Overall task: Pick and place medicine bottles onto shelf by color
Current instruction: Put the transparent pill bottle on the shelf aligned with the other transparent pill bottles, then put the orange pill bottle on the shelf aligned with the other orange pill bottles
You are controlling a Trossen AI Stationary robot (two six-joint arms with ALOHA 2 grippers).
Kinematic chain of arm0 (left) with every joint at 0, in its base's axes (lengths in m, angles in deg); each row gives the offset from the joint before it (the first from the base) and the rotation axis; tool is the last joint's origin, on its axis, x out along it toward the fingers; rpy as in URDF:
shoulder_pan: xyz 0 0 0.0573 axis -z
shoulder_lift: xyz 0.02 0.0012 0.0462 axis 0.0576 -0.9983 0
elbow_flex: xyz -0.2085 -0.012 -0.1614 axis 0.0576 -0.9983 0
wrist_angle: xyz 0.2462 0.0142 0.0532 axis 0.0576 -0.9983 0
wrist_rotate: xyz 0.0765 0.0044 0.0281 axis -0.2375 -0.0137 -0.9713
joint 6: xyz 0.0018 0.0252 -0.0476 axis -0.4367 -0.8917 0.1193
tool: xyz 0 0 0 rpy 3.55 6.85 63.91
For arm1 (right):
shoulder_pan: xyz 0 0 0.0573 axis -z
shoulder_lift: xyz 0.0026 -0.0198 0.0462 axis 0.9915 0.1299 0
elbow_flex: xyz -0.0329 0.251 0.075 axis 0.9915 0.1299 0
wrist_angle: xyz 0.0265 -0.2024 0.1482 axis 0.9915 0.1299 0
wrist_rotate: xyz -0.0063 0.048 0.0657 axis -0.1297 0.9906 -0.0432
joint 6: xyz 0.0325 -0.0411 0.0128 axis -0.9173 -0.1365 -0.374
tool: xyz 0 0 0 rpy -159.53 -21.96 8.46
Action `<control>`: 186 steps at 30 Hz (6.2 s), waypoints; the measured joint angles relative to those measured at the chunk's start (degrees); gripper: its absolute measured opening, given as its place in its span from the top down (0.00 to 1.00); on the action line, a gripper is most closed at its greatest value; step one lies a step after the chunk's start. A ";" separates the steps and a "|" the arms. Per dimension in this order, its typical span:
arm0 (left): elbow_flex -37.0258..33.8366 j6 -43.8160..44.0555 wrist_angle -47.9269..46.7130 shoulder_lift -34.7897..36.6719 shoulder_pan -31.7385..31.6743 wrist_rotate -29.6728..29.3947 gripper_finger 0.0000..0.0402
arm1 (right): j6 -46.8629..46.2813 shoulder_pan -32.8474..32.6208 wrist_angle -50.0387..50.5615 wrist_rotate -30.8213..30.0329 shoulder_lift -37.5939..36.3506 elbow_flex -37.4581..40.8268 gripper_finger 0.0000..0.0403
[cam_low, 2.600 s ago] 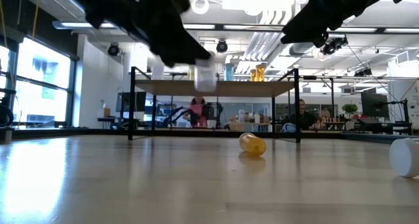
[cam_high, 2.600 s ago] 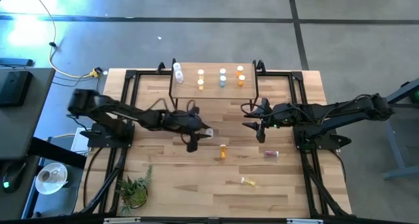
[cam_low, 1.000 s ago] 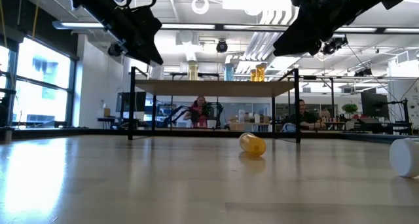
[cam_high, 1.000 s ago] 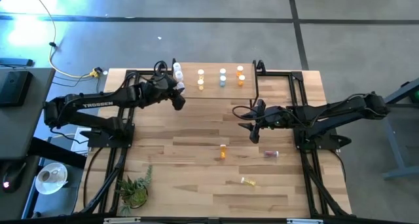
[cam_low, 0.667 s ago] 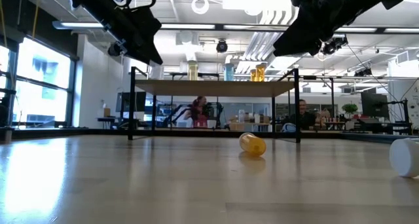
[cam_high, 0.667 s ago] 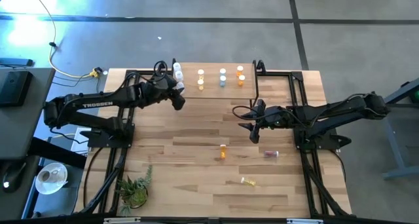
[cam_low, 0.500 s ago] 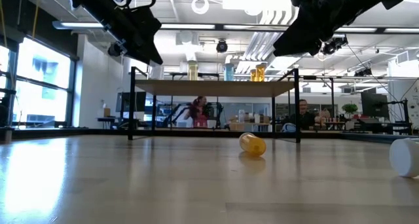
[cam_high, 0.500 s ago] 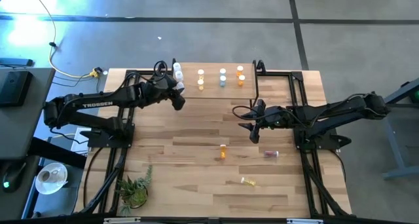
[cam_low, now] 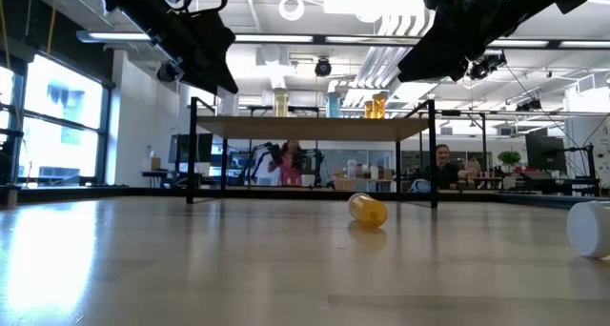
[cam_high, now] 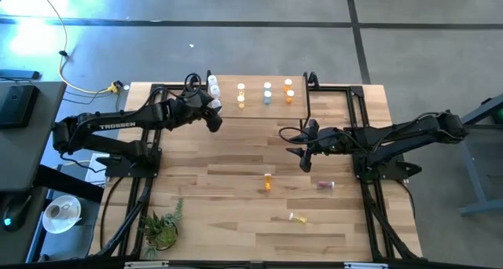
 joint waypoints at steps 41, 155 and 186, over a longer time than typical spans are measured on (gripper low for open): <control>-11.01 -1.46 11.36 13.29 12.59 12.01 0.46 | -4.88 0.00 3.01 0.61 -0.02 0.04 0.60; -13.05 0.71 7.40 12.35 16.83 10.53 0.46 | -50.06 -11.57 26.73 3.64 30.94 -30.36 0.60; -13.05 4.71 -1.20 12.24 16.94 12.36 0.46 | -60.52 -9.47 19.59 10.61 48.60 -30.36 0.60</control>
